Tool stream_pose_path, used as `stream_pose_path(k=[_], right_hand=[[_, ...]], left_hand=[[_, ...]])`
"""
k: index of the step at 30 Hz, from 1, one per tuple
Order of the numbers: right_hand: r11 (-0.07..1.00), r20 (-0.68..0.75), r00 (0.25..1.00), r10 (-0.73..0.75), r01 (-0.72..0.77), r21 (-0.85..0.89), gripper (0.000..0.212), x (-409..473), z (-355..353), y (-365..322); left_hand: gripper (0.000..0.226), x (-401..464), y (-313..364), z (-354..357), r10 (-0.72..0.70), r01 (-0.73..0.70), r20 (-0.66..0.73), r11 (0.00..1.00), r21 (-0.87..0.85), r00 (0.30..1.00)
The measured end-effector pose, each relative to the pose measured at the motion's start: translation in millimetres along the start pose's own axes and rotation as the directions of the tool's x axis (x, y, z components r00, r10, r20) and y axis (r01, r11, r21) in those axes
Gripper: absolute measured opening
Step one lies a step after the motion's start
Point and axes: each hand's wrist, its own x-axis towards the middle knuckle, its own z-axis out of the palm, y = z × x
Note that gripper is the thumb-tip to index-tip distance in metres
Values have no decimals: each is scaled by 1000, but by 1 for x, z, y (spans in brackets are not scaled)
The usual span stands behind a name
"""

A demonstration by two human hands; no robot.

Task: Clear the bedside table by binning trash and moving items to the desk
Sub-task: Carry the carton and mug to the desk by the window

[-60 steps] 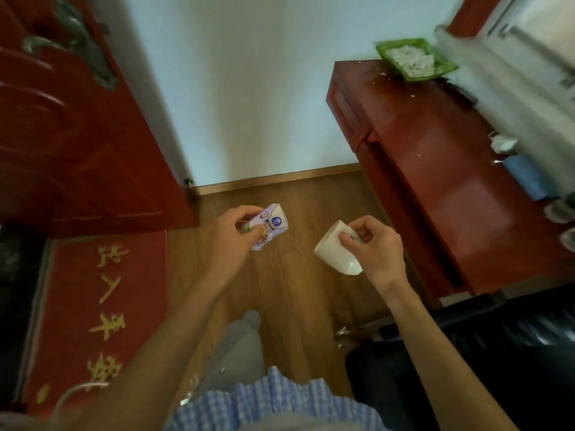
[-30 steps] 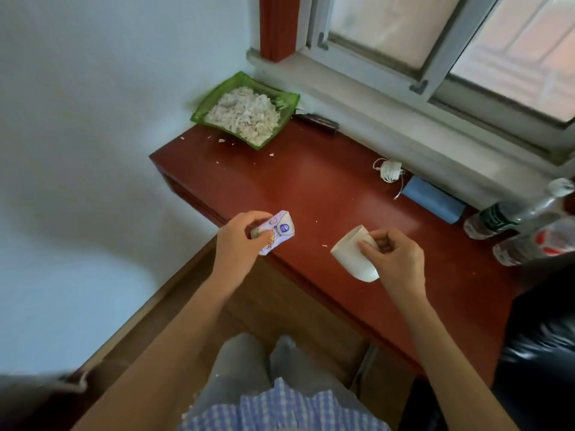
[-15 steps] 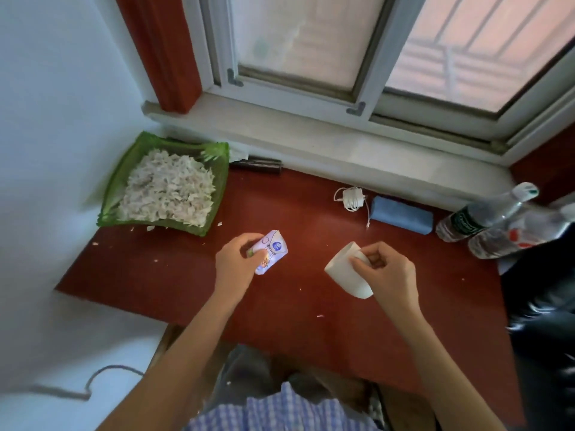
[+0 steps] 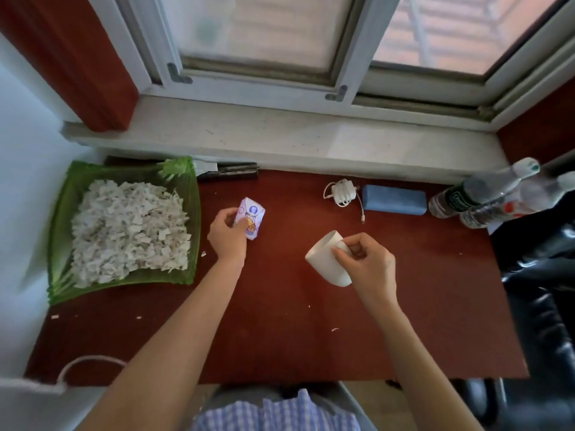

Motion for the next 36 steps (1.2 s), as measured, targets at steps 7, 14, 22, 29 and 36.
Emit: stream_pose_path(k=[7, 14, 22, 29, 36], right_hand=[[1000, 9, 1000, -20, 20, -14, 10, 17, 17, -7], [999, 0, 999, -40, 40, -36, 10, 33, 26, -12], [996, 20, 998, -56, 57, -69, 10, 48, 34, -12], [996, 9, 998, -58, 59, -68, 11, 58, 47, -11], [987, -4, 998, -65, 64, -145, 13, 76, 62, -19]], left_hand=[[22, 29, 0, 11, -13, 11, -120, 1000, -16, 993], [37, 40, -5, 11, 74, -59, -78, 982, 181, 994], [59, -11, -32, -6, 387, -426, 200, 681, 596, 900], [63, -45, -75, -36, 332, -564, 469, 308, 766, 818], [66, -43, -80, -43, 323, -602, 525, 216, 769, 787]])
